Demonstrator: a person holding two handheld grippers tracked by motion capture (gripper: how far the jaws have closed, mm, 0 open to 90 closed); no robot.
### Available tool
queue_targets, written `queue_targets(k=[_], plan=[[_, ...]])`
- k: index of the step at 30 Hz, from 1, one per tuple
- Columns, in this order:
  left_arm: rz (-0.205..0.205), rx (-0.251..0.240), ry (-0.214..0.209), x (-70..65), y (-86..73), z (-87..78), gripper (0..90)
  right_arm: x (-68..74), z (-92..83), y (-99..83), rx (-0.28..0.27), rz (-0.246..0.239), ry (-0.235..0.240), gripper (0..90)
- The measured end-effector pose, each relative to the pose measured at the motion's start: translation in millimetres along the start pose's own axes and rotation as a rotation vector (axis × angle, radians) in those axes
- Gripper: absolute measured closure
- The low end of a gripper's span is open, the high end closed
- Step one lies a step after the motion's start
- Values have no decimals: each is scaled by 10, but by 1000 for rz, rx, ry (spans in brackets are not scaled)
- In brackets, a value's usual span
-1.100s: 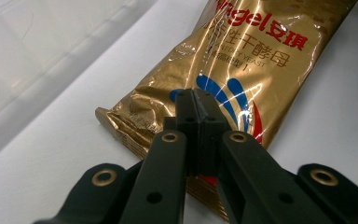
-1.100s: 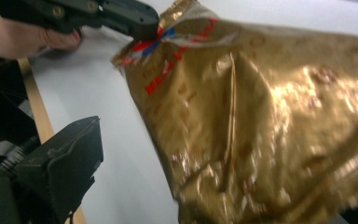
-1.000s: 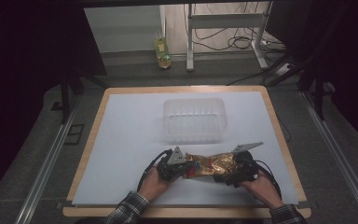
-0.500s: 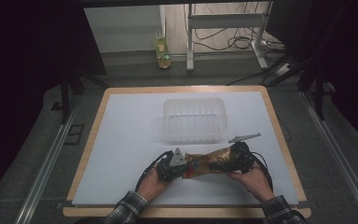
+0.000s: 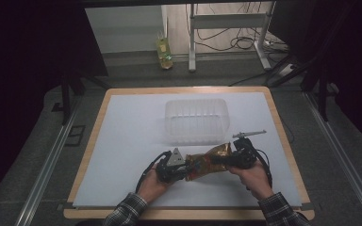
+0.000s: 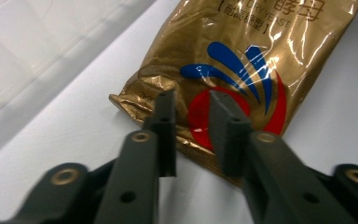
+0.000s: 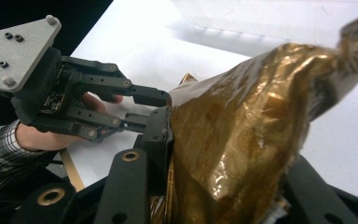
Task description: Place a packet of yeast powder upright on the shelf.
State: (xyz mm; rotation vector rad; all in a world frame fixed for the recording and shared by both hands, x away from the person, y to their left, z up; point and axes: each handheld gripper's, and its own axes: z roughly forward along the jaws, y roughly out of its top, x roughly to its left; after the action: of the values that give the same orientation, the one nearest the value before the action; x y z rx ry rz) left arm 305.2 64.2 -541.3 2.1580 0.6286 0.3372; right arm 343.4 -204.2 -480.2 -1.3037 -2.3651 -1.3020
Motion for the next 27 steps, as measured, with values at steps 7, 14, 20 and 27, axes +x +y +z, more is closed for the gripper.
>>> queue_targets(k=[7, 14, 20, 27], plan=[[31, -20, 9, -32, -11, -36, 576, 51, -57, 59, 5, -20, -16, 654], [51, -38, 4, -75, 3, -101, 435, 76, -138, 125, -13, -37, -36, 658], [42, -54, -13, -91, 1, -157, 345, 116, -240, 187, -29, -57, -60, 659], [18, -68, -15, -96, -16, -237, 248, 100, -327, 236, -46, -51, -71, 661]])
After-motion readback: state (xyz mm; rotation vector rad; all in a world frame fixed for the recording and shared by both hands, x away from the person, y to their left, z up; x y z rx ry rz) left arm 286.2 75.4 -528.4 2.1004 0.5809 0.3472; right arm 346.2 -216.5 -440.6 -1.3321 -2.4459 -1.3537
